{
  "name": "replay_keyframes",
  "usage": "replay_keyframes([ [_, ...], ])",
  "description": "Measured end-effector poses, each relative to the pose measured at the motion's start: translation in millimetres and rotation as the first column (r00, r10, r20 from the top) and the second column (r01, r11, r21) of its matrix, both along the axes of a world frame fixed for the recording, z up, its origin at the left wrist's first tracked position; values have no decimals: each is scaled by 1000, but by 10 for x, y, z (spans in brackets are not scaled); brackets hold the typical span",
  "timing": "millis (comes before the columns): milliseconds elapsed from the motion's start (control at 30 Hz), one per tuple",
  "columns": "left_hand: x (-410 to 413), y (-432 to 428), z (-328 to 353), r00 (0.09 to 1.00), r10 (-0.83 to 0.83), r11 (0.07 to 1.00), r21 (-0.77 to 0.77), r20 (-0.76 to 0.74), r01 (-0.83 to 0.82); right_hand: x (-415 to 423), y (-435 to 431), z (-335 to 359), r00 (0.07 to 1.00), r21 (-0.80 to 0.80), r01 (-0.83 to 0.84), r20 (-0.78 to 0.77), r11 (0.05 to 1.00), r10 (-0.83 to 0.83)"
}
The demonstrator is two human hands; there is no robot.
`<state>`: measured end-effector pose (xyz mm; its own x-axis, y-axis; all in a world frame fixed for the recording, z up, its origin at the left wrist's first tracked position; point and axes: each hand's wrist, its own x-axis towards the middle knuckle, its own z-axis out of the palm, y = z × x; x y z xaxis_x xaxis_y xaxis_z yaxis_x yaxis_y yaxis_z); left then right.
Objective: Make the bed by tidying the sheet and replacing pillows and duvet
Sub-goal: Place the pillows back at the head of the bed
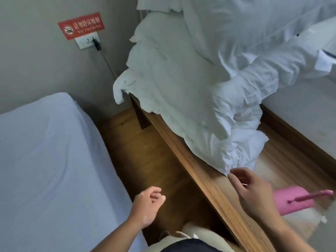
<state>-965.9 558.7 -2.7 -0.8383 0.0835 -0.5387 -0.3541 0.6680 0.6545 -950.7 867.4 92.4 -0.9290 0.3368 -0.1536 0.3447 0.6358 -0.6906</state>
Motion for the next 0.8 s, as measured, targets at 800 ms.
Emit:
replay_keyframes([
  [800, -4934, 467, 3035, 607, -22, 939, 191, -794, 285, -3114, -83, 2727, 601, 182, 432, -788, 883, -131],
])
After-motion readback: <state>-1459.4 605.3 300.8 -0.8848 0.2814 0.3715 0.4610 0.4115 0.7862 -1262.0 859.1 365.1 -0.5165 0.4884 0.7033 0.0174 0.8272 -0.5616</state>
